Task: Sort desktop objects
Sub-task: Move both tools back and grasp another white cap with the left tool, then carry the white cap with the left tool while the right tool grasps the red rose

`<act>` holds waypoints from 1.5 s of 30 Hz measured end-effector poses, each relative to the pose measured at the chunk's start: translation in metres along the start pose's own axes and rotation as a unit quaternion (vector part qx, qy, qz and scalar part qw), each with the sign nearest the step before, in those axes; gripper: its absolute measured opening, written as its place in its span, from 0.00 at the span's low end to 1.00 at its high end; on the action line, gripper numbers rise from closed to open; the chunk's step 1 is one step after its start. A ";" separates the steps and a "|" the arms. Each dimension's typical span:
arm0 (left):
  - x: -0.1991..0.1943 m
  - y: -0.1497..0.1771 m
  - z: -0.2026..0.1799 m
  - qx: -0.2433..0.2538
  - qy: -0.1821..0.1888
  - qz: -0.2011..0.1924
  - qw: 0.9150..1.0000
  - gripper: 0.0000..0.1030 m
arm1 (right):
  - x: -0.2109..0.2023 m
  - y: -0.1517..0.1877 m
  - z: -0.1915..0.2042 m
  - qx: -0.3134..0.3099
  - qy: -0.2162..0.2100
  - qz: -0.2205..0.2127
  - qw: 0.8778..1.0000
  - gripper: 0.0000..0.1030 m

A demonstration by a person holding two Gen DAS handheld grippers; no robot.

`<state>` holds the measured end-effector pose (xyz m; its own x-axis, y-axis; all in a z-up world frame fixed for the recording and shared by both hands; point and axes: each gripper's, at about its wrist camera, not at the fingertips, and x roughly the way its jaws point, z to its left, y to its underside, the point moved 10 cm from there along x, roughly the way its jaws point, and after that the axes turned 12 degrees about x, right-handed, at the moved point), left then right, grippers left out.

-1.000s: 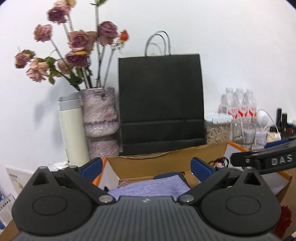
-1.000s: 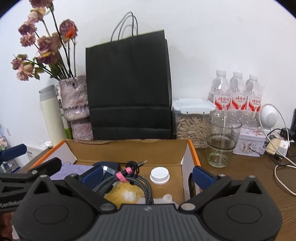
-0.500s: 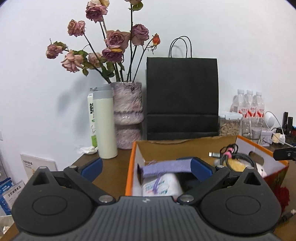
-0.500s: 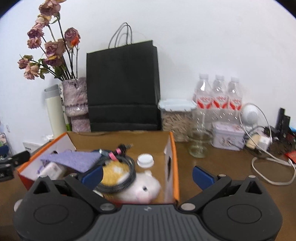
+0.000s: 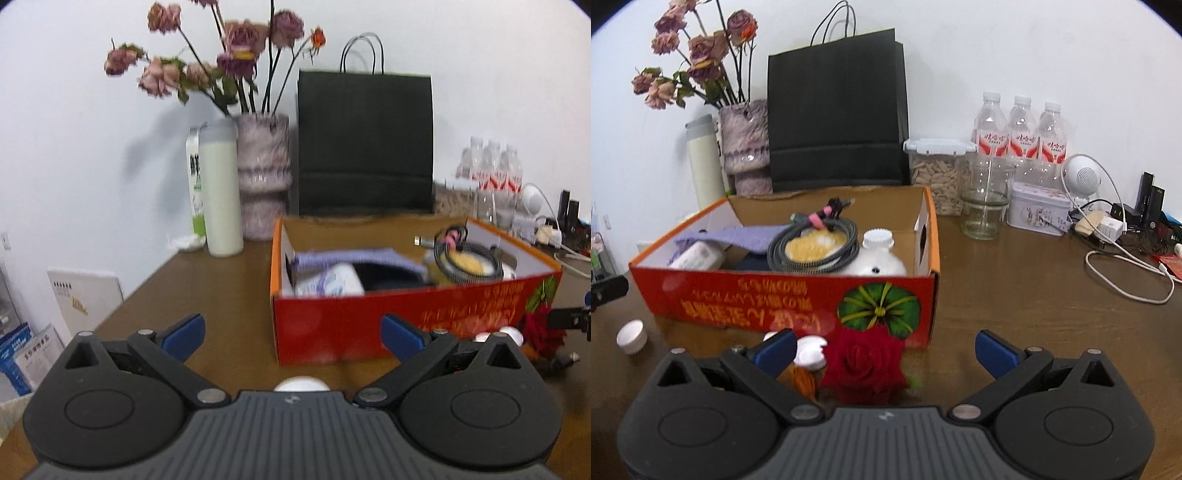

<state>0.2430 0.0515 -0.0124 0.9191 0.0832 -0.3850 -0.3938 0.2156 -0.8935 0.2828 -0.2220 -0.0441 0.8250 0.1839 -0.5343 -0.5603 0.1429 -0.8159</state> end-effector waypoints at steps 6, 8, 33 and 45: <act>0.000 0.016 0.000 -0.005 0.005 0.032 0.999 1.00 | 0.000 0.011 -0.001 0.000 0.008 0.012 1.000 1.00; 0.002 0.022 -0.001 -0.004 0.009 0.046 0.999 1.00 | -0.001 0.014 -0.002 0.001 0.008 0.015 1.000 1.00; 0.025 0.044 -0.013 -0.002 0.060 0.111 0.992 0.40 | 0.006 0.024 -0.005 0.005 0.017 0.030 0.999 1.00; 0.029 0.043 -0.014 -0.003 0.059 0.112 0.992 0.40 | 0.033 0.012 -0.010 0.040 0.014 0.049 0.998 0.97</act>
<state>0.2528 0.0494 -0.0653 0.8016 0.0134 -0.5977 -0.5880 0.1988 -0.7841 0.3040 -0.2242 -0.0741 0.7673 0.1740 -0.6172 -0.6413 0.2038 -0.7397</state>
